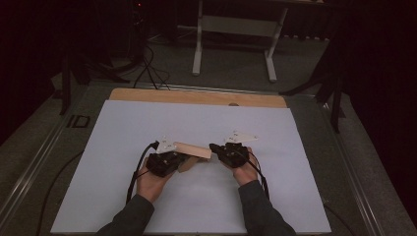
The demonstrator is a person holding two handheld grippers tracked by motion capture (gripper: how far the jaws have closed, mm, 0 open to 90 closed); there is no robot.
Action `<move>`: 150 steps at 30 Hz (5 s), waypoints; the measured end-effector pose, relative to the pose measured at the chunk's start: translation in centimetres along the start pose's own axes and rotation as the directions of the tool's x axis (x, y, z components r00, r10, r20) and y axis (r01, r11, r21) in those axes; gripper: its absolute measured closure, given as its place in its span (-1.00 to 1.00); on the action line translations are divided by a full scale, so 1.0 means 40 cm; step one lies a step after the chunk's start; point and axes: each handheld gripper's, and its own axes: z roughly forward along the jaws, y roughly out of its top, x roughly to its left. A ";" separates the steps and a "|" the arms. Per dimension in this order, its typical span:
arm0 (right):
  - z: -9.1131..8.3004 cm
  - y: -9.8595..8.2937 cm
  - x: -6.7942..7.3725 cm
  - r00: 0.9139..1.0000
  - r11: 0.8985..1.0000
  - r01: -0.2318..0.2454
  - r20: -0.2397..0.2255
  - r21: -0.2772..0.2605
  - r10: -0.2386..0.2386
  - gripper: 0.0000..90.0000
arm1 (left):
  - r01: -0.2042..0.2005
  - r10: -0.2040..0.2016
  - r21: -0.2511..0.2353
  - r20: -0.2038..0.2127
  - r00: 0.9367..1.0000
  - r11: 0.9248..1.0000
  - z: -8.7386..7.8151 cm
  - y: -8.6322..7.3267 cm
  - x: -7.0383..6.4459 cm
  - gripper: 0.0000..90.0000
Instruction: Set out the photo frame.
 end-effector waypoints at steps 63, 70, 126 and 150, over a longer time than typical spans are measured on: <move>-0.007 -0.004 0.038 0.998 0.997 0.065 -0.020 0.034 -0.064 1.00 | -0.023 0.023 -0.005 0.002 1.000 1.000 0.026 0.007 -0.023 0.99; -0.008 -0.005 0.042 0.997 0.997 0.068 -0.027 0.038 -0.067 1.00 | -0.021 0.021 -0.005 -0.002 1.000 1.000 0.029 0.006 -0.023 0.99; -0.003 -0.008 0.098 0.990 0.992 0.110 -0.094 0.058 -0.104 1.00 | 0.005 -0.005 0.018 -0.008 1.000 1.000 0.032 -0.006 -0.003 0.99; 0.017 -0.001 0.129 0.986 0.989 0.141 -0.096 0.053 -0.136 0.94 | 0.075 -0.075 -0.011 -0.049 0.996 0.997 0.015 -0.028 0.058 0.80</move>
